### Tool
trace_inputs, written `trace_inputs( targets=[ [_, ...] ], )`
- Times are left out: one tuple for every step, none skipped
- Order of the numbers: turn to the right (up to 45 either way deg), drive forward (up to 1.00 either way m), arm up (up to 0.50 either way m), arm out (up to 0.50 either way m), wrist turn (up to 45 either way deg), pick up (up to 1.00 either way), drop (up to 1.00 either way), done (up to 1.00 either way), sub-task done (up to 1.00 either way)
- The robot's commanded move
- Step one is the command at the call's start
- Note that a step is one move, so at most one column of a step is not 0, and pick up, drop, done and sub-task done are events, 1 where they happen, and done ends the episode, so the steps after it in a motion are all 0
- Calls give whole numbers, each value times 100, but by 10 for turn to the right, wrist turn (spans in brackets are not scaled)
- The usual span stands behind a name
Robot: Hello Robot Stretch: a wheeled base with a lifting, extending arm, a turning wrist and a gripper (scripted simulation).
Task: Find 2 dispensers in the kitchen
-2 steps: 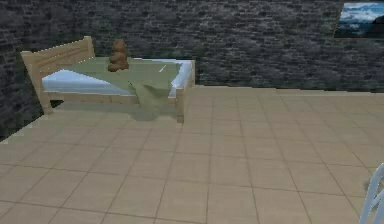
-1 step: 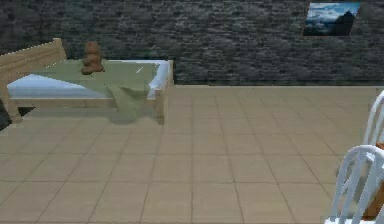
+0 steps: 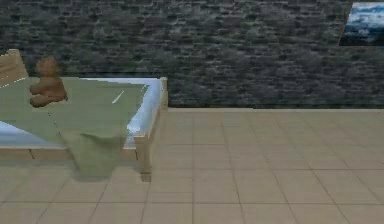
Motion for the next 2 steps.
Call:
trace_inputs(
  targets=[
    [450,0,0,0,0,0,0,0,0],
    [30,0,0,0,0,0,0,0,0]
  ],
)
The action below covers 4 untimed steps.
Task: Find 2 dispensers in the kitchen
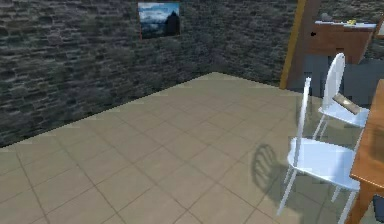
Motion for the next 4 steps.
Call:
trace_inputs(
  targets=[
    [0,100,0,0,0,0,0,0,0],
    [60,0,0,0,0,0,0,0,0],
    [0,30,0,0,0,0,0,0,0],
    [360,0,0,0,0,0,0,0,0]
  ],
)
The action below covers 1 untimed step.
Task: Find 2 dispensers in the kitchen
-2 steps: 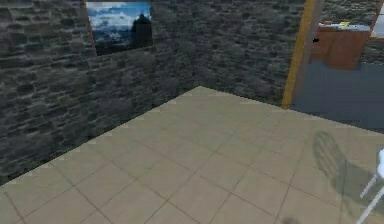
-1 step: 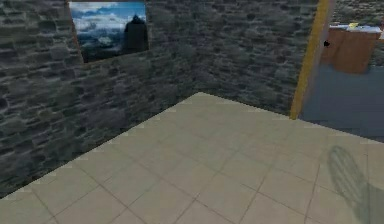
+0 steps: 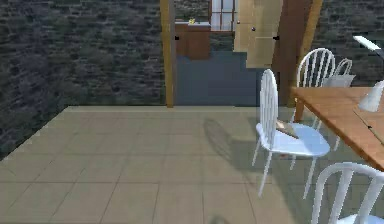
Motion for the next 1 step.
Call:
trace_inputs(
  targets=[
    [0,100,0,0,0,0,0,0,0]
  ],
)
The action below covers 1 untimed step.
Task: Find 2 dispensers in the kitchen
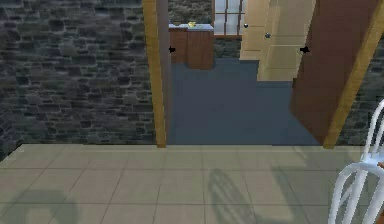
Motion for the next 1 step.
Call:
trace_inputs(
  targets=[
    [0,85,0,0,0,0,0,0,0]
  ],
)
